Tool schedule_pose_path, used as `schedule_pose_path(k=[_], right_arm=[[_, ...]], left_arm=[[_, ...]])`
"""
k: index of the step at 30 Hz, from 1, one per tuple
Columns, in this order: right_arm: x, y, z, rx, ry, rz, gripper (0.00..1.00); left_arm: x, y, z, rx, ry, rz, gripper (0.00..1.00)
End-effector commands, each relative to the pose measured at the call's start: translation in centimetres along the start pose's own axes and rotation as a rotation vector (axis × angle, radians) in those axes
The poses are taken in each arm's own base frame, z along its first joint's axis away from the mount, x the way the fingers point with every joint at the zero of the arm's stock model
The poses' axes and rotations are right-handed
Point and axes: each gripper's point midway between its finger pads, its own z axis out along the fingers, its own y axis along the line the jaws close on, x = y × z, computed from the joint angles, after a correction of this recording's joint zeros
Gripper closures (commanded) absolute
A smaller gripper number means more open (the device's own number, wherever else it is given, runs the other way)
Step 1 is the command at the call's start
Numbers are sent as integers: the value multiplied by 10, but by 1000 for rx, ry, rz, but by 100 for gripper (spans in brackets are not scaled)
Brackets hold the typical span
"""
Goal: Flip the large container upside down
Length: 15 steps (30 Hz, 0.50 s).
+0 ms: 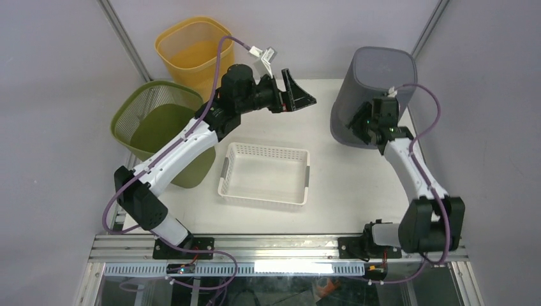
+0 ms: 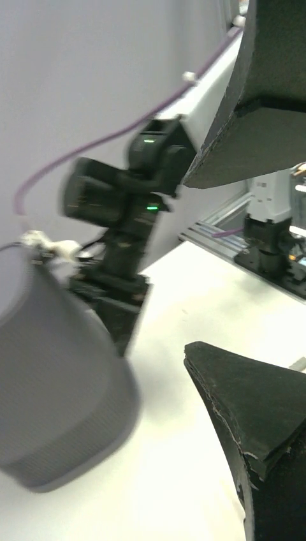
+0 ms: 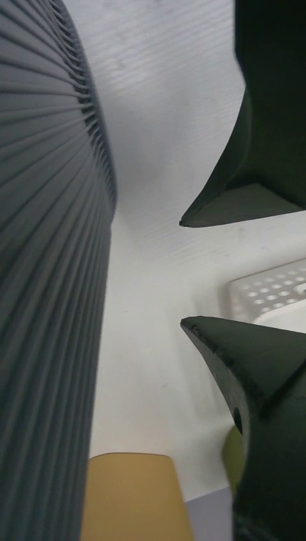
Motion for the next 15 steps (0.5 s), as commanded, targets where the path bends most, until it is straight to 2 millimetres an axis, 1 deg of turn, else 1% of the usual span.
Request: schedule_pose_path(k=[1,2,3,4,5,7,8,10,12,14,15], right_arm=[[-111,41,20,-18,-291,-12,43],[-117,37,34,12,-273,-12,43],[-130,42,38,18,-282,-5,43],[-134,39,45,31,-273,3,43],[-138,41,49,23,-262,4,43],[-137,47,49,-4,-235,-15,43],[-136,48,46,-16,-236,-22,43],[-127,52,32,-57,-227,-40,42],[-112,52,15,-94,-200,-70,42],[-86,55,-5,-164,-135,-111,42],[-66,59,-14,-226,-76,-136,42]], left_arm=[[23,14,-25,-57,18,14,1],[24,11,-33,-58,12,14,1],[27,12,-38,-63,17,13,1],[33,16,-41,-74,28,12,1],[34,14,-50,-80,25,17,1],[44,22,-62,-118,39,40,1],[51,31,-68,-153,50,50,1],[65,55,-80,-249,74,64,1],[77,73,-92,-325,93,62,1],[85,81,-101,-368,101,58,1],[86,83,-106,-380,97,57,1]])
